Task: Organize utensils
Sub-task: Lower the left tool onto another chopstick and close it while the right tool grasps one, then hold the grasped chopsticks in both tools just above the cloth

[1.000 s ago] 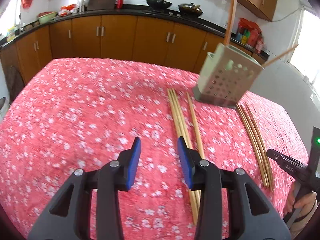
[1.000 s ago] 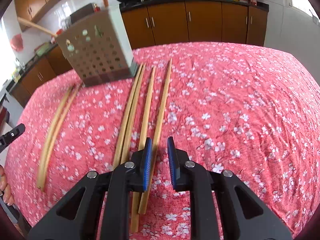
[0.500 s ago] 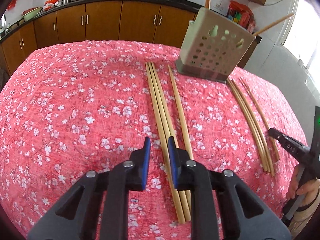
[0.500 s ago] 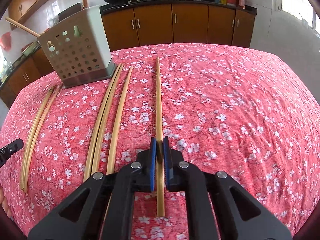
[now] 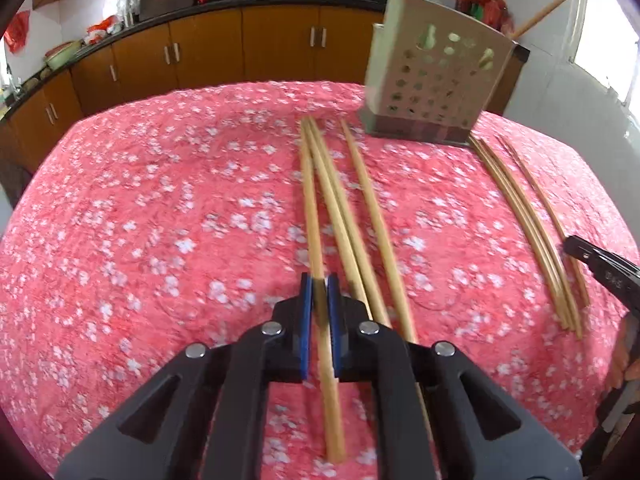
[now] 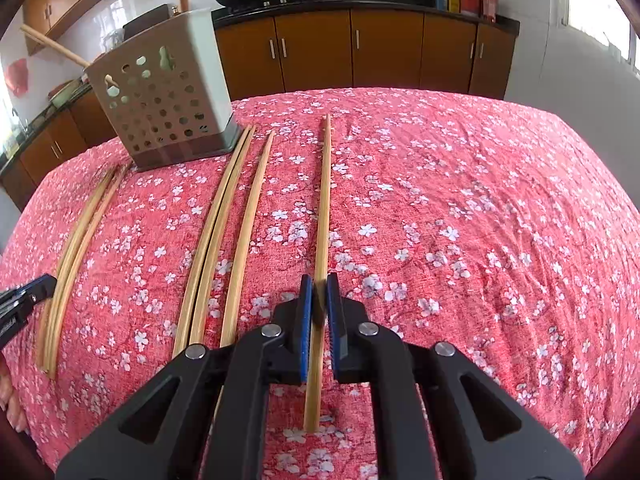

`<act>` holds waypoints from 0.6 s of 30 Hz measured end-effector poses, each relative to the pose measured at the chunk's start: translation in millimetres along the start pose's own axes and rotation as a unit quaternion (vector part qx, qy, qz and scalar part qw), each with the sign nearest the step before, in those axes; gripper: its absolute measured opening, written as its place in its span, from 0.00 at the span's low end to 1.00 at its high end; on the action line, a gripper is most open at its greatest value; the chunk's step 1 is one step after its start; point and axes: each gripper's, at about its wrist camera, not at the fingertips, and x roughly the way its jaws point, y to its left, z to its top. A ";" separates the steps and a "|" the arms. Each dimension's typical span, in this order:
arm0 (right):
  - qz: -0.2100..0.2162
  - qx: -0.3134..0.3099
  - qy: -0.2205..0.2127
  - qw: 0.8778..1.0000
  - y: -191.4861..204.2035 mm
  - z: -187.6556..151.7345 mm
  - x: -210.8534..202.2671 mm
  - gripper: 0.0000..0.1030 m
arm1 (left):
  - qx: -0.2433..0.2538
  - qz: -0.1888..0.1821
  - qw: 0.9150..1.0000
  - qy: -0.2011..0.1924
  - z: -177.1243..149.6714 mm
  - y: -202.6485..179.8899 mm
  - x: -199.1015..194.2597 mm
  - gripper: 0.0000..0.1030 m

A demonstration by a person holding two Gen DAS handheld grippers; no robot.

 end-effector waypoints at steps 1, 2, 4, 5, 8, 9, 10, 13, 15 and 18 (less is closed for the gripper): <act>-0.001 0.000 0.000 1.000 -0.5 0.6 0.6 0.08 | -0.005 0.003 1.000 0.001 2.6 3.9 2.3 0.08; -0.005 0.002 -0.001 1.000 -2.3 1.8 1.9 0.08 | -0.009 0.007 1.000 0.001 4.8 8.6 3.4 0.08; -0.013 0.010 -0.002 1.000 -8.4 5.2 3.9 0.08 | -0.025 0.016 1.000 0.002 11.3 21.6 8.1 0.08; -0.015 0.014 -0.003 1.000 -11.8 6.8 4.5 0.08 | -0.030 0.017 0.999 0.001 13.3 26.0 9.3 0.08; -0.016 0.033 -0.004 0.999 -22.6 10.0 6.8 0.08 | -0.051 0.011 0.999 -0.004 16.8 43.1 13.1 0.09; -0.014 0.036 -0.005 0.999 -24.4 10.2 7.1 0.08 | -0.054 0.007 0.998 -0.007 16.4 47.0 12.2 0.10; -0.011 0.038 -0.004 0.999 -25.4 10.3 7.4 0.08 | -0.056 0.005 0.998 -0.009 15.6 47.6 12.3 0.10; -0.017 0.033 -0.004 0.999 -25.4 10.1 7.5 0.08 | -0.055 0.005 0.998 -0.013 14.9 48.8 13.2 0.10; -0.018 0.032 -0.004 0.999 -26.5 9.4 7.0 0.08 | -0.060 0.000 0.998 -0.013 15.0 51.0 13.8 0.10; -0.014 0.036 -0.004 0.999 -28.0 8.9 6.6 0.08 | -0.068 -0.008 0.998 -0.015 10.4 55.1 7.8 0.10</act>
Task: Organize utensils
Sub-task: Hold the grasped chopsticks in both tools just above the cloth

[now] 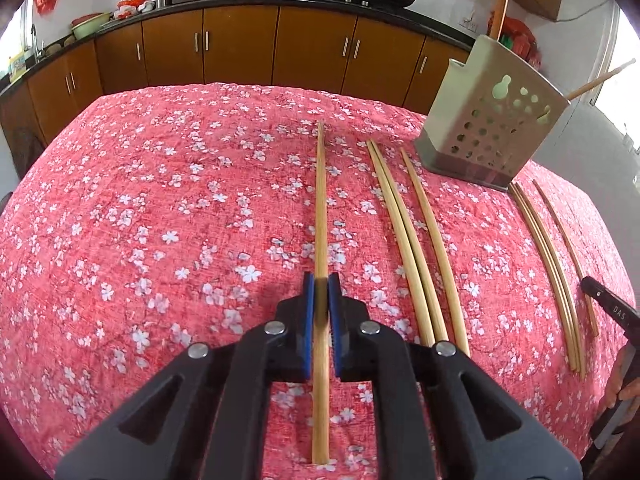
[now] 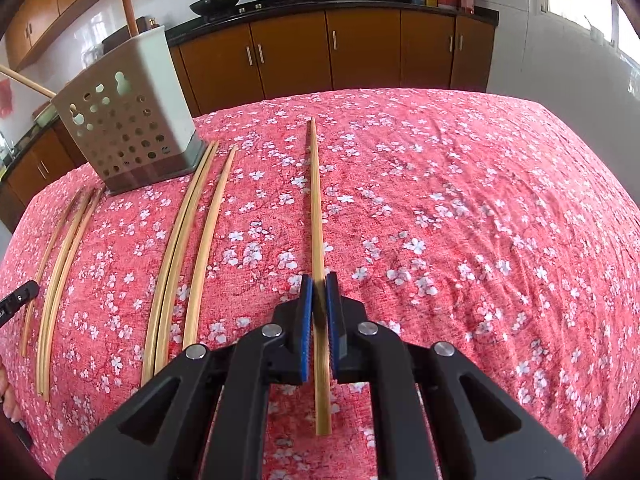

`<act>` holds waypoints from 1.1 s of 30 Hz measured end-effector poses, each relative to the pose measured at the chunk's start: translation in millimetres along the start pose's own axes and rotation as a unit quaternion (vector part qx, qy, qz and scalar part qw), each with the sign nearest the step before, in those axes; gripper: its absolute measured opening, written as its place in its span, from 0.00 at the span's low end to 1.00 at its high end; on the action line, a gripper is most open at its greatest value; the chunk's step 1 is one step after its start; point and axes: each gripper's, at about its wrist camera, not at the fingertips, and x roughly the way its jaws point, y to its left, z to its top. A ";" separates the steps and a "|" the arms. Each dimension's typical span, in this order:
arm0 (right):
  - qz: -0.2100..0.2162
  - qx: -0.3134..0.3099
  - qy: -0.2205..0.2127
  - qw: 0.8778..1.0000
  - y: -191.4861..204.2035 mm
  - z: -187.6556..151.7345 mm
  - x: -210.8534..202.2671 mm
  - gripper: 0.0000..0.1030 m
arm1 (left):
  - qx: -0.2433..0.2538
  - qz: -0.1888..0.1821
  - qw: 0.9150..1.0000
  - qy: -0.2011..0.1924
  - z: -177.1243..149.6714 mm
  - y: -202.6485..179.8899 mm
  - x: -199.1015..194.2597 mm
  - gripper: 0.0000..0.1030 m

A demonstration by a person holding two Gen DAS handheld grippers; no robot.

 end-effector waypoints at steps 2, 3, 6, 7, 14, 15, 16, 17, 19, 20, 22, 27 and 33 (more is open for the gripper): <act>0.001 0.001 0.000 1.000 -0.1 -0.3 -0.2 0.08 | -0.005 -0.005 1.000 0.000 -0.5 1.4 0.0 0.10; 0.000 0.000 0.000 1.000 0.5 -0.5 -0.6 0.08 | -0.007 -0.007 1.000 -0.001 -1.3 3.5 -2.7 0.10; -0.006 -0.004 0.000 1.000 3.1 -0.7 -0.6 0.08 | -0.011 -0.012 1.000 -0.001 -2.5 6.7 -4.8 0.10; -0.008 -0.006 0.000 1.000 3.2 -0.6 -0.7 0.08 | -0.012 -0.012 1.000 -0.001 -2.4 7.0 -4.9 0.10; -0.009 -0.007 0.001 1.000 4.3 0.7 0.9 0.08 | -0.017 -0.016 1.000 -0.001 -1.2 7.8 -5.6 0.10; -0.008 -0.007 0.001 1.000 3.9 0.9 1.0 0.08 | -0.018 -0.017 1.000 -0.001 -1.0 8.2 -6.0 0.10; -0.008 -0.007 0.001 1.000 4.0 1.1 1.2 0.08 | -0.019 -0.017 1.000 -0.001 -1.2 7.1 -5.9 0.10; -0.008 -0.007 0.001 1.000 3.8 1.2 1.3 0.08 | -0.019 -0.017 1.000 -0.001 -1.0 7.8 -6.4 0.10; -0.007 -0.007 0.001 1.000 3.7 1.4 1.4 0.08 | -0.020 -0.017 1.000 -0.002 -1.0 7.5 -6.2 0.10; -0.007 -0.007 0.001 1.000 3.9 1.5 1.5 0.08 | -0.020 -0.018 1.000 -0.002 -0.9 7.8 -6.3 0.10; -0.007 -0.007 0.001 1.000 4.1 1.7 1.5 0.08 | -0.020 -0.018 1.000 -0.002 -0.7 8.2 -6.3 0.10; -0.005 -0.005 0.002 1.000 3.6 2.2 1.2 0.08 | -0.023 -0.019 1.000 -0.002 -0.2 8.8 -6.8 0.10; -0.004 -0.002 0.002 1.000 3.8 2.4 0.3 0.09 | -0.027 -0.022 0.999 -0.002 0.0 8.9 -7.5 0.10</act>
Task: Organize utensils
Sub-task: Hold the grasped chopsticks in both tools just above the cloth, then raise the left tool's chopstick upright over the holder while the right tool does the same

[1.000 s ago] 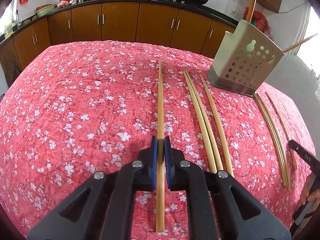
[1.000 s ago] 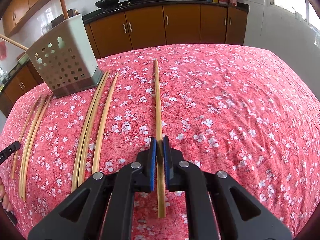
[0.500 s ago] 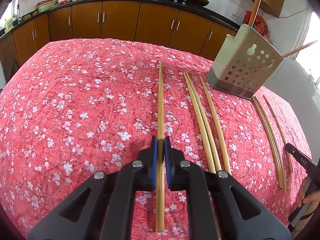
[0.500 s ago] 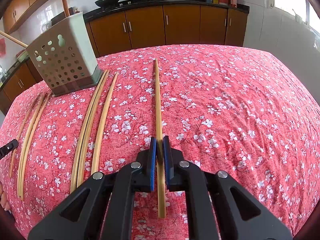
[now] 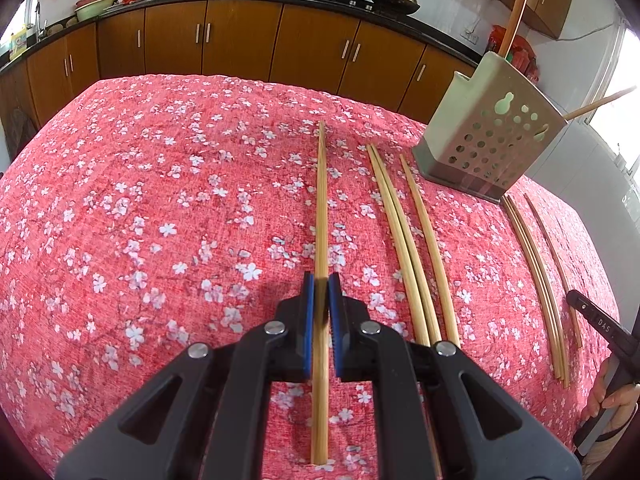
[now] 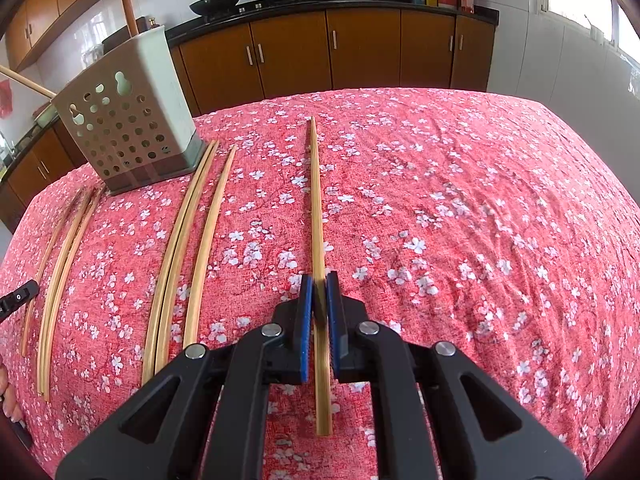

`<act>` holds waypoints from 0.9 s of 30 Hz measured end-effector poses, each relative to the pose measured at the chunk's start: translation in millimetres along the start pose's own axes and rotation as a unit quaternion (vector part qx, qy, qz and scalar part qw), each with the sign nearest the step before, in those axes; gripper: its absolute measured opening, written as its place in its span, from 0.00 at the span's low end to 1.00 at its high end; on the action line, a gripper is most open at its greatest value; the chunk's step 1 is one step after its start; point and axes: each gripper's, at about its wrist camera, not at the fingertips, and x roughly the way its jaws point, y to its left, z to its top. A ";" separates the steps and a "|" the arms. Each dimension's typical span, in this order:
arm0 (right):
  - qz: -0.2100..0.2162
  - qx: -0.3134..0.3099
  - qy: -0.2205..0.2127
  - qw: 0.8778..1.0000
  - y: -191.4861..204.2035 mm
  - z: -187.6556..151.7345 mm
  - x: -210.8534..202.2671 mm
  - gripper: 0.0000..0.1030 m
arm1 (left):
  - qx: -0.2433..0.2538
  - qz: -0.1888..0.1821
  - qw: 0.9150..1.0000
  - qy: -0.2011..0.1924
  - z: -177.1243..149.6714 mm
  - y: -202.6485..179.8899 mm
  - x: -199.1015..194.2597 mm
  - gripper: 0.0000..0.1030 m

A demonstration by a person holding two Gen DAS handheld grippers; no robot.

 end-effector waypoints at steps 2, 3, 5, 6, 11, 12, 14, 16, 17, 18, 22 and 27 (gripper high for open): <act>0.001 0.001 0.000 1.000 0.2 0.2 -0.4 0.09 | -0.002 -0.001 1.000 0.000 0.1 -0.1 0.1 0.10; 0.001 0.002 0.000 1.000 0.0 0.2 -0.5 0.09 | -0.002 -0.002 1.000 0.000 0.3 1.0 0.0 0.10; 0.001 0.002 0.000 1.000 -0.3 0.0 -0.7 0.09 | -0.003 -0.002 1.000 0.000 0.2 0.7 -0.1 0.10; 0.002 0.003 0.000 1.000 -0.5 -0.1 -0.9 0.09 | -0.002 -0.001 1.000 0.000 0.3 0.4 -0.2 0.10; -0.001 -0.006 0.001 1.000 1.5 -6.5 -6.2 0.12 | 0.031 0.018 0.999 0.005 -2.3 -6.9 -3.0 0.10; 0.000 -0.008 0.001 1.000 1.7 -8.4 -7.6 0.12 | 0.034 0.020 0.999 0.007 -4.3 -7.7 -4.6 0.10; 0.002 -0.005 0.001 1.000 1.0 -9.6 -8.8 0.12 | 0.034 0.020 0.999 0.007 -8.0 -7.9 -7.1 0.10; 0.006 -0.002 0.001 1.000 -0.3 -9.6 -9.1 0.12 | 0.038 0.026 0.999 0.003 -12.3 -9.5 -9.3 0.10; 0.006 -0.002 0.001 1.000 -0.6 -9.3 -9.3 0.12 | 0.038 0.028 0.999 0.003 -13.2 -10.0 -9.7 0.10; 0.006 -0.002 0.000 1.000 -1.4 -8.8 -9.4 0.11 | 0.041 0.031 0.999 0.003 -14.3 -11.3 -10.2 0.09; 0.010 0.003 -0.007 1.000 -5.1 -6.8 -14.6 0.07 | 0.048 0.034 0.998 0.006 -14.7 -11.8 -11.4 0.08; 0.016 0.004 -0.054 0.998 -6.9 -2.9 -42.5 0.07 | 0.050 0.032 0.998 -0.012 -10.6 -13.6 -27.3 0.08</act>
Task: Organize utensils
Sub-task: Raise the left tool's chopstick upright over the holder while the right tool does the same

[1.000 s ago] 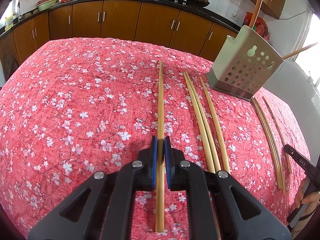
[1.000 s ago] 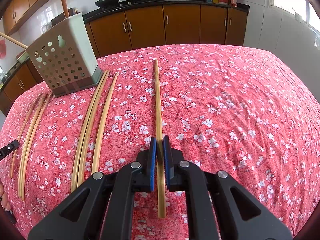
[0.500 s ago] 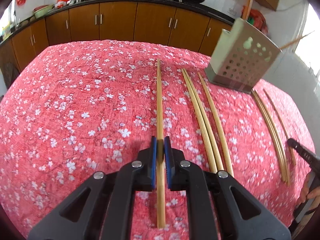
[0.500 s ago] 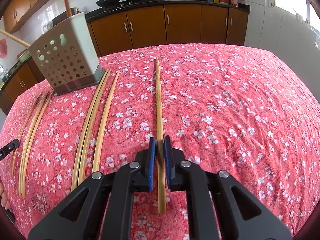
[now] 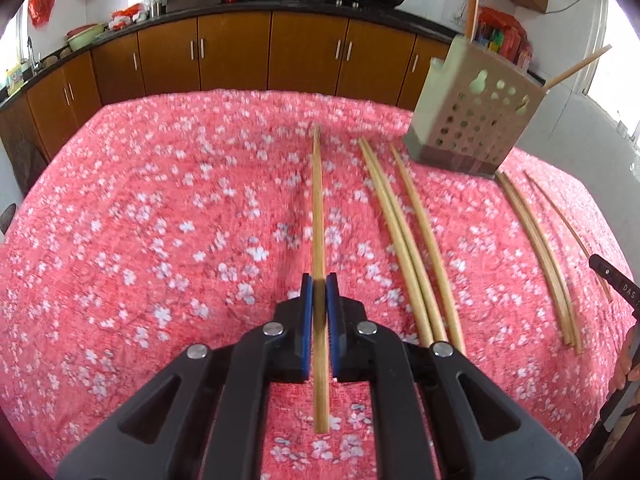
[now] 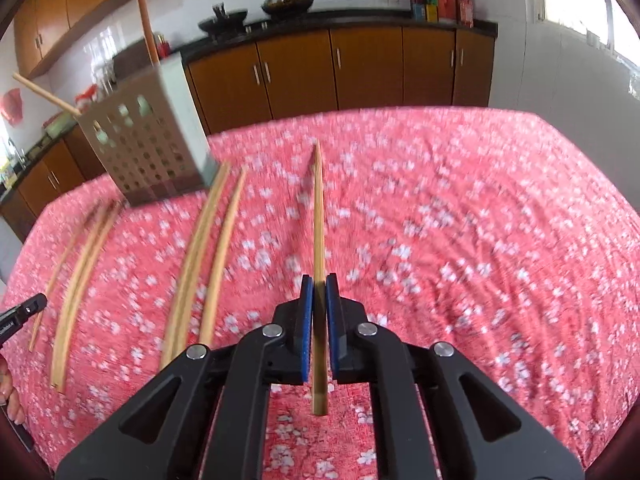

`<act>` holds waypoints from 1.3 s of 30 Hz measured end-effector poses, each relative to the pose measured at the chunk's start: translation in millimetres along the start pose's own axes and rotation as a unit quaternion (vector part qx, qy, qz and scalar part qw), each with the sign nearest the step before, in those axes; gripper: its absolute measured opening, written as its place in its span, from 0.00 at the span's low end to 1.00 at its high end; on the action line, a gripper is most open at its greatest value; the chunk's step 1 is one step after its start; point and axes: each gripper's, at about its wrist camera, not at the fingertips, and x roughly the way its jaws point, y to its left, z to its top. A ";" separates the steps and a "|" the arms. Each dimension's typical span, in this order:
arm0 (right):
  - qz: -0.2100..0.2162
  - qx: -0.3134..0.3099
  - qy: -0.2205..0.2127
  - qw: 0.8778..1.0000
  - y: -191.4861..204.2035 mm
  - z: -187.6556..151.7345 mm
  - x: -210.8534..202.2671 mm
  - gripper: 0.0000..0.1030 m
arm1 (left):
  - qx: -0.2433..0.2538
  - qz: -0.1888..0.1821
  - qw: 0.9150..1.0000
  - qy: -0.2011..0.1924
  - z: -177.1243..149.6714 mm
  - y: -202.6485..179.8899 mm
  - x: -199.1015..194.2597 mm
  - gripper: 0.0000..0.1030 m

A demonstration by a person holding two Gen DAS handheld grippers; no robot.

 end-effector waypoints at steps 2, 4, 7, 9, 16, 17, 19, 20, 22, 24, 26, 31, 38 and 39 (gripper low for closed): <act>0.002 0.001 -0.020 1.000 -0.1 4.7 -11.7 0.07 | 0.000 -0.002 1.000 -0.015 4.0 -1.4 -9.4 0.08; 0.006 0.003 -0.038 0.999 -0.3 9.6 -21.7 0.07 | 0.000 -0.004 0.999 -0.037 10.3 -3.3 -23.3 0.08; 0.009 0.005 -0.066 0.998 0.1 18.0 -35.5 0.07 | -0.004 -0.009 0.998 -0.069 21.8 -6.0 -42.5 0.08; 0.011 0.006 -0.081 0.997 0.9 23.5 -42.2 0.07 | -0.007 -0.013 0.996 -0.088 29.3 -7.5 -53.3 0.08; 0.017 0.005 -0.145 0.989 5.5 46.2 -72.7 0.07 | -0.014 -0.025 0.988 -0.154 58.3 -12.3 -94.6 0.08; 0.017 0.004 -0.148 0.989 5.8 48.3 -74.3 0.07 | -0.014 -0.025 0.987 -0.159 62.9 -12.9 -97.2 0.08; 0.018 0.000 -0.155 0.988 8.1 53.5 -78.4 0.07 | -0.012 -0.026 0.986 -0.167 69.9 -13.6 -103.8 0.08; 0.021 -0.002 -0.160 0.987 10.7 58.9 -82.2 0.07 | -0.012 -0.027 0.985 -0.169 73.0 -13.3 -105.4 0.08; 0.029 -0.006 -0.173 0.984 15.6 67.0 -90.8 0.07 | -0.009 -0.031 0.984 -0.177 81.5 -15.8 -112.5 0.08; 0.044 -0.007 -0.185 0.982 19.4 76.1 -100.2 0.07 | -0.003 -0.039 0.983 -0.182 87.2 -17.4 -119.1 0.08; 0.067 -0.005 -0.199 0.978 24.3 86.7 -111.6 0.07 | 0.005 -0.045 0.981 -0.190 93.2 -22.3 -127.2 0.08; 0.121 -0.008 -0.237 0.964 45.1 110.3 -138.3 0.07 | 0.022 -0.072 0.974 -0.212 108.6 -38.5 -147.7 0.08; 0.152 -0.022 -0.308 0.939 78.4 138.9 -158.1 0.07 | 0.039 -0.105 0.960 -0.257 134.9 -77.5 -170.9 0.08; 0.150 -0.023 -0.317 0.936 82.4 143.1 -157.4 0.07 | 0.037 -0.108 0.958 -0.262 141.5 -82.7 -171.2 0.08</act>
